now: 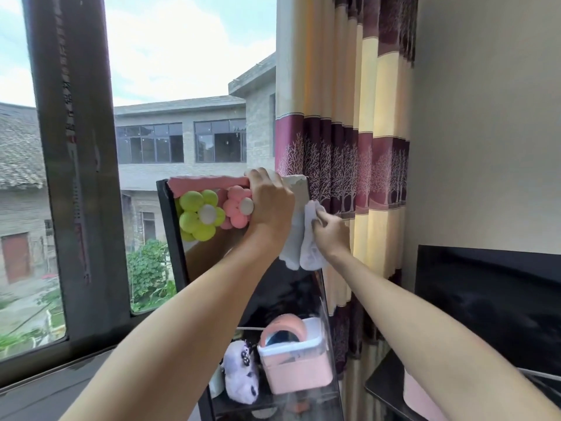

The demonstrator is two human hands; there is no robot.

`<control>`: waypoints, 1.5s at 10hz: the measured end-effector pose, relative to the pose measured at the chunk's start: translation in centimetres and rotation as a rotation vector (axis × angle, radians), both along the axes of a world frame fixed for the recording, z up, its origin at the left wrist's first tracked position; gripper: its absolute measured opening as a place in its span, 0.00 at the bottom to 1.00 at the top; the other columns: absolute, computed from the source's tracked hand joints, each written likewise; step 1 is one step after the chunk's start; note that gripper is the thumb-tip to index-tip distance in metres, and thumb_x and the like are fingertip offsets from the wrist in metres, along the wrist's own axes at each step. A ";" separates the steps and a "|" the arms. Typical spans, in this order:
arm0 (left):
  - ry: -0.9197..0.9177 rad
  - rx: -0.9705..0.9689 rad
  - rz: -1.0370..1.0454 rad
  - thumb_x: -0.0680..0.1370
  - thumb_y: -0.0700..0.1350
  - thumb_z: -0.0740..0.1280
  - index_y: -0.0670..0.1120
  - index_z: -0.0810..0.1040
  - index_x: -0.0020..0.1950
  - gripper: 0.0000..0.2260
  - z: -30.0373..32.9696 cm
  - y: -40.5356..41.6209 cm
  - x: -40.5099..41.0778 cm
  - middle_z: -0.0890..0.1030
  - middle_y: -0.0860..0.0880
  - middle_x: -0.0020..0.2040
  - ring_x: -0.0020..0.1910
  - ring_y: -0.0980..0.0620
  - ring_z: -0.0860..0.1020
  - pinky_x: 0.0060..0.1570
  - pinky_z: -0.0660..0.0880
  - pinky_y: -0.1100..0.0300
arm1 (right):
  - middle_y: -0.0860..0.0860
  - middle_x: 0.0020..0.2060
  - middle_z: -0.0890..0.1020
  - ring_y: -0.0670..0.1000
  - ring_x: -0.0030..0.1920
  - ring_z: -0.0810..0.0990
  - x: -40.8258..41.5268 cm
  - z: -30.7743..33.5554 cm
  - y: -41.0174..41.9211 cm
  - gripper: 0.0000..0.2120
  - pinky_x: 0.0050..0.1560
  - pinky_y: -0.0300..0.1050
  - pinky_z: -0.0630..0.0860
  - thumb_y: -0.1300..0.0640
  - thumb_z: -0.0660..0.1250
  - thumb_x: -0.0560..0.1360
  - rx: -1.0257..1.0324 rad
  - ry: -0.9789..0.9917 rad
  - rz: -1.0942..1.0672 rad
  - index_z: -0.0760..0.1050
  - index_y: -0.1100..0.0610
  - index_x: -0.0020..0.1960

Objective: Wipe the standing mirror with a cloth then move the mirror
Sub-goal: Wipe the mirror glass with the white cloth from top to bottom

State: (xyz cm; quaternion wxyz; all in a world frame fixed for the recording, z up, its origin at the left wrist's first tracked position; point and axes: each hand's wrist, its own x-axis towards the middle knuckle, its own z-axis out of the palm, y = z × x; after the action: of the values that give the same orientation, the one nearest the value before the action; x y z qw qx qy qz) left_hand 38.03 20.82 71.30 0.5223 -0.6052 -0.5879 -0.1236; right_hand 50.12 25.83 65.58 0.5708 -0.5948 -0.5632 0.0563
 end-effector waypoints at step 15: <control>-0.099 -0.084 -0.017 0.80 0.42 0.56 0.32 0.67 0.65 0.17 0.7 -1.0 -0.6 0.73 0.37 0.60 0.59 0.39 0.72 0.61 0.68 0.48 | 0.53 0.53 0.80 0.51 0.54 0.78 -4.1 -1.8 -4.8 0.18 0.53 0.37 0.72 0.61 0.57 0.79 0.028 0.172 0.290 0.69 0.60 0.68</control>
State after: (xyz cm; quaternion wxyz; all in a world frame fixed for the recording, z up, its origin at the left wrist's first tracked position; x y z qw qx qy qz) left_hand 37.47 19.78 71.97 0.4655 -0.6248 -0.6126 -0.1331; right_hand 46.06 21.05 63.78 0.6109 -0.4923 -0.5930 0.1811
